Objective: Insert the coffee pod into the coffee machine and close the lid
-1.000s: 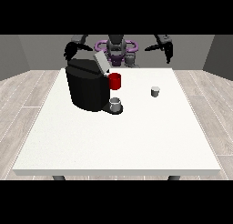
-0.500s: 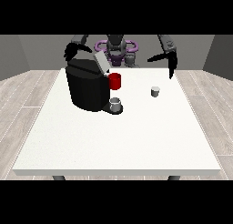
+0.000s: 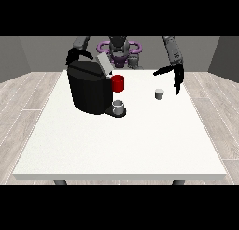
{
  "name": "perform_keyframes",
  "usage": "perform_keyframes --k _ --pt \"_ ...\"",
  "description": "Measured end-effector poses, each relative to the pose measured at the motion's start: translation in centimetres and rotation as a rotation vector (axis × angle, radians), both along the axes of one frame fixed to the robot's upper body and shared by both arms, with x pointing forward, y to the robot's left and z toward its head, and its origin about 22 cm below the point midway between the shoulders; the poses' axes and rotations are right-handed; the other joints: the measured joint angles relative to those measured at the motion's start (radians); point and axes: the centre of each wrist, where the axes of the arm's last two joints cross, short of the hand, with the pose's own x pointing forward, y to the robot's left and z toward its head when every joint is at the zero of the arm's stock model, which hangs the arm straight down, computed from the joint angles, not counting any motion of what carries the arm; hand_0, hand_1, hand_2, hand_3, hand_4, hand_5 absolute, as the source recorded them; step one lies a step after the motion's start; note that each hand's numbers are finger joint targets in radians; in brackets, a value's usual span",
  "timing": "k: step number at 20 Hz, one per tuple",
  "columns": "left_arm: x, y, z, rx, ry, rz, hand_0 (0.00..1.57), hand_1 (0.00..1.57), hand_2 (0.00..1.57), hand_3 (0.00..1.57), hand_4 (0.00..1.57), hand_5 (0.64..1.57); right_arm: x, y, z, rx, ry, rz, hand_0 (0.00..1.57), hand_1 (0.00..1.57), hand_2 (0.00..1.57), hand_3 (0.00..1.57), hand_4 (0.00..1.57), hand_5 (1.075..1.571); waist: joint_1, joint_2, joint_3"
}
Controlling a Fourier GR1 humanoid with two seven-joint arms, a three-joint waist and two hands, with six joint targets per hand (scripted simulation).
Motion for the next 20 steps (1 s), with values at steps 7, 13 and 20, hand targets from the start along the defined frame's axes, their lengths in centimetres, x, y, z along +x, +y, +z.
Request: perform_keyframes --k 7,13,20 --pt "1.2 -1.8 -1.2 0.103 0.055 -0.035 0.00 0.00 0.46 0.00 0.00 1.571 1.1 0.7 -0.3 -0.029 0.041 -0.023 0.00 0.00 0.00 0.00 0.42 1.571 0.012 0.013 0.0002" --pt "1.7 -1.9 -2.0 0.163 0.101 -0.024 0.81 0.81 0.85 0.50 0.00 1.571 1.6 -0.2 -1.1 -0.048 0.065 -0.042 0.00 0.00 0.00 0.00 0.43 1.571 0.017 0.006 0.0004" --pt "1.2 -0.7 -3.3 0.294 0.145 -0.022 0.57 0.57 0.70 0.41 0.00 1.571 1.6 0.2 -0.6 -0.039 0.067 -0.031 0.00 0.00 0.00 0.00 0.43 1.571 0.001 0.015 0.0002"
